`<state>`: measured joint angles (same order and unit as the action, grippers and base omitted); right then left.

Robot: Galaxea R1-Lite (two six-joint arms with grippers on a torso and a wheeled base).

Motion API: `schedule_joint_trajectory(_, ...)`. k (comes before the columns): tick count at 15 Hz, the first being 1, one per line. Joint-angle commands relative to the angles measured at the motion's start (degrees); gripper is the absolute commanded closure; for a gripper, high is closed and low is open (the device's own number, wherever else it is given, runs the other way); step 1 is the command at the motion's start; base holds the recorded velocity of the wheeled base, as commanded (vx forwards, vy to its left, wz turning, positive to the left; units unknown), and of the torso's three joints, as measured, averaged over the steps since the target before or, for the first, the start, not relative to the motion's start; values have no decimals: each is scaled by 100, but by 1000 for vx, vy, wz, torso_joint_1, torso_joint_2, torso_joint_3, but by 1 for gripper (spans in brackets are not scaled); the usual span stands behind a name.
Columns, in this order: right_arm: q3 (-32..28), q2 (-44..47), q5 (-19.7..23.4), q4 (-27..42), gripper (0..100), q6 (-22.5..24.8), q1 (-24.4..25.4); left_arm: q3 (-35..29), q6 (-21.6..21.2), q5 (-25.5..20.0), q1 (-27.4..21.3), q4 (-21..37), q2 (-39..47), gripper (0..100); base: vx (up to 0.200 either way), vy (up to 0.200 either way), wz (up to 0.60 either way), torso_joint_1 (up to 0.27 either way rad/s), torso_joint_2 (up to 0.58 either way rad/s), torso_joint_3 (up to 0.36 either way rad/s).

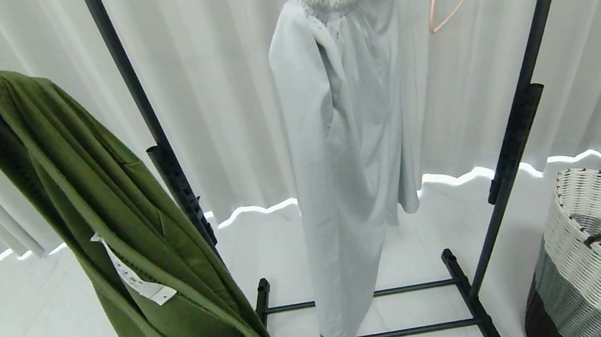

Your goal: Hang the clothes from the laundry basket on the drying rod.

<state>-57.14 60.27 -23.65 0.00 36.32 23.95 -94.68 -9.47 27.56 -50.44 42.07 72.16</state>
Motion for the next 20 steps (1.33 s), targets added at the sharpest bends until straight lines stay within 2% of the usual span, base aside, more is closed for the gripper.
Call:
schedule_joint_trajectory(1, 308, -50, -8, -272, 0, 25, 4, 47, -2, 3, 0, 3, 0, 100, 0, 0, 0, 0, 0, 0)
schedule_joint_trajectory(10, 344, -130, -8, -343, 0, -283, -5, 134, -2, 3, 0, 3, -26, 100, 0, 0, 0, 1, -10, -9)
schedule_joint_trajectory(14, 344, -130, -8, -343, 0, -406, -5, 178, -2, 3, 0, 3, -35, 100, 0, 0, 0, 55, -257, -290)
schedule_joint_trajectory(20, 335, -121, 1, -352, 0, -450, -5, 214, -2, 3, -9, 3, -44, 100, 0, 0, 0, 121, -502, -322)
